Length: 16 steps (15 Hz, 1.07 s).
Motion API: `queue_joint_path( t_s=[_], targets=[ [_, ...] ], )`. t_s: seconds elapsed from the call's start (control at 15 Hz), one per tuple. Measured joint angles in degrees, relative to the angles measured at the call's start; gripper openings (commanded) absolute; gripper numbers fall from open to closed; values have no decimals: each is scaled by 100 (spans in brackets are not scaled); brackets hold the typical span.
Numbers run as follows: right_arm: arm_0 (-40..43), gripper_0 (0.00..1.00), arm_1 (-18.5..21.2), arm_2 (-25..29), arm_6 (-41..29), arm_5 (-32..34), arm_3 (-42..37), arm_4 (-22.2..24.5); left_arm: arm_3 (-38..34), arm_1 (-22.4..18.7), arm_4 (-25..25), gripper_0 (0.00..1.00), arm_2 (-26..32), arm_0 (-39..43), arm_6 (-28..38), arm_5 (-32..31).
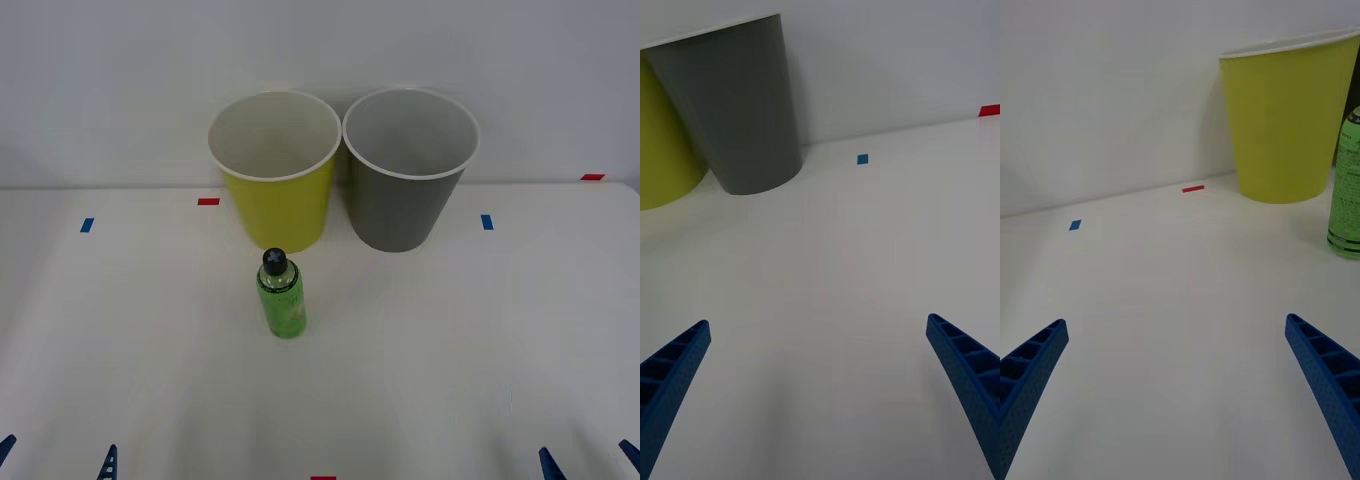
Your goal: Put cans in the gray bin and PET bottles in the light green bin.
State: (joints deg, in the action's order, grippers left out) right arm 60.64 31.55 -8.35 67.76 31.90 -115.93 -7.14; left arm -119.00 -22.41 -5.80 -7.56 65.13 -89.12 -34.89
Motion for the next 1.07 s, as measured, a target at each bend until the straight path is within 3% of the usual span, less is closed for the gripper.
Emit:
queue_joint_path(
  t_s=[1.07],
  targets=[
    [0, 100, 0, 0, 0, 0, 0, 0, 0, 0, 0, 100, 0, 0, 0, 0]
  ],
)
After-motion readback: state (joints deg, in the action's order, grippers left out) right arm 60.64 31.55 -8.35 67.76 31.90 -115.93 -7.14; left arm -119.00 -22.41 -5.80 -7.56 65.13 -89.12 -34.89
